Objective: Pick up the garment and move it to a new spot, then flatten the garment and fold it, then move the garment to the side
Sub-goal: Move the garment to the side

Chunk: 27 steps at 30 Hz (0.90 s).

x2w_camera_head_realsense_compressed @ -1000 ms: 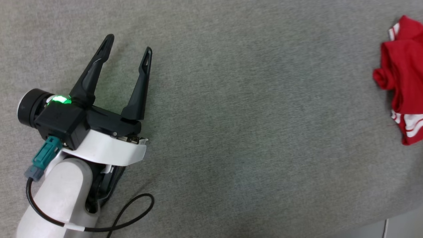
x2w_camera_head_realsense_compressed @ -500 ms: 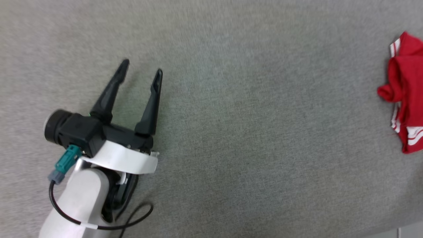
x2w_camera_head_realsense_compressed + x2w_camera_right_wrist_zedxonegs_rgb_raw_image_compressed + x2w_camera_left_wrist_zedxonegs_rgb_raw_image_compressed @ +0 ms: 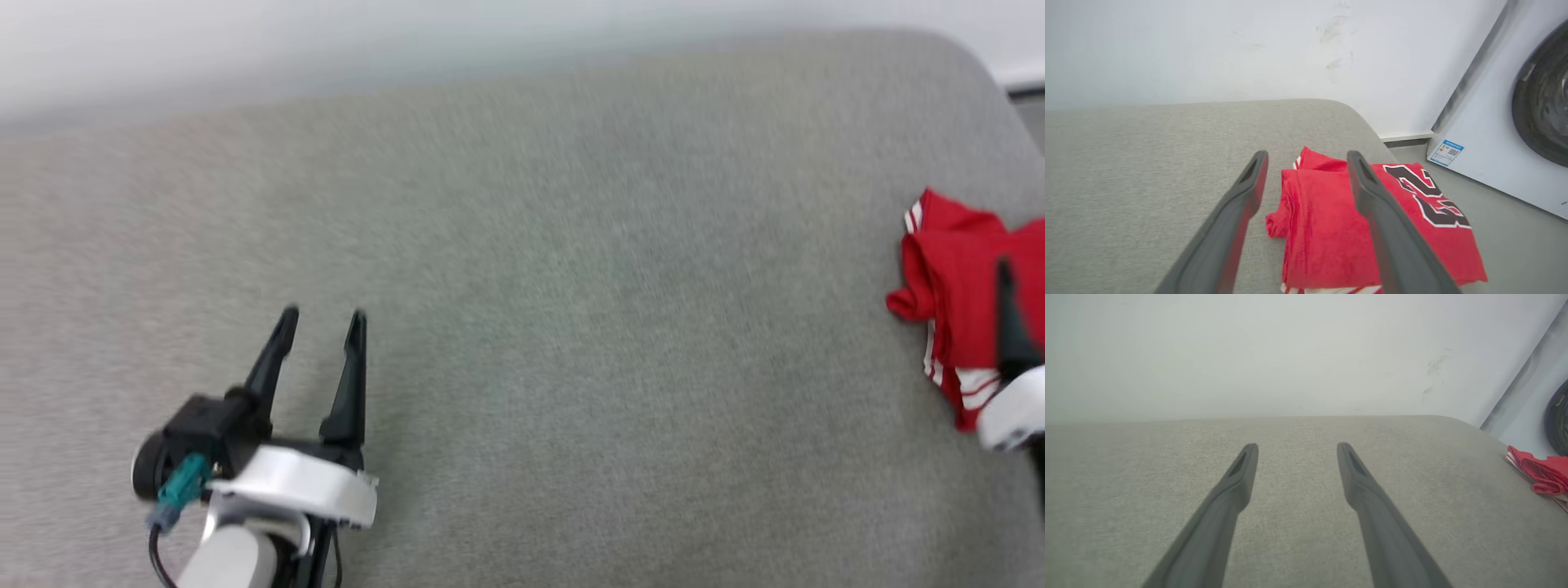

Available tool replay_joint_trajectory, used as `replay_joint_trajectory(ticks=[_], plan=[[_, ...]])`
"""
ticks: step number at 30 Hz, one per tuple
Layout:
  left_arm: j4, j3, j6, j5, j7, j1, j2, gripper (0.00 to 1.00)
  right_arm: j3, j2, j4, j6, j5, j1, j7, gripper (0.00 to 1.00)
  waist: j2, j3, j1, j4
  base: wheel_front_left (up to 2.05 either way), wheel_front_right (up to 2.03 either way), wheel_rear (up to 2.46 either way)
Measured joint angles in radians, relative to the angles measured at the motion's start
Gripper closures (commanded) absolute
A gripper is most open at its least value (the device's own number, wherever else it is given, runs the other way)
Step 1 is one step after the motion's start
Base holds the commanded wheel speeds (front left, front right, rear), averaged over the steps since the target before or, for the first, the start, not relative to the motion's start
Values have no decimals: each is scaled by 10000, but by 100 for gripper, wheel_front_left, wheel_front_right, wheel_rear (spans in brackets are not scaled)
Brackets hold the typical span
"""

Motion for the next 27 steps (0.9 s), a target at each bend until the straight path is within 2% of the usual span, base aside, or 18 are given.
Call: replay_joint_trajectory(ticks=[4, 10, 17, 27], plan=[[228, 169, 79, -104, -17, 670, -146, 0, 775, 481, -679, 0, 360, 1025, -313, 0, 0, -810, -1, 396, 0, 0, 0], [435, 370, 128, -115, -19, 1296, -307, 0, 1521, 1214, -1367, 0, 215, 2199, -324, 0, 0, -1542, -1, 1035, 0, 0, 0], [516, 585, 73, 35, -21, 1979, -360, 0, 1787, 1850, -2418, 0, 163, 3406, -190, 0, 0, -2372, -1, 1614, 0, 0, 0], [637, 669, -111, 194, -33, 2301, -460, 0, 1547, 2123, -3829, -2, 33, 4466, 477, 0, 0, -2903, 1, 1916, 0, 0, 0]])
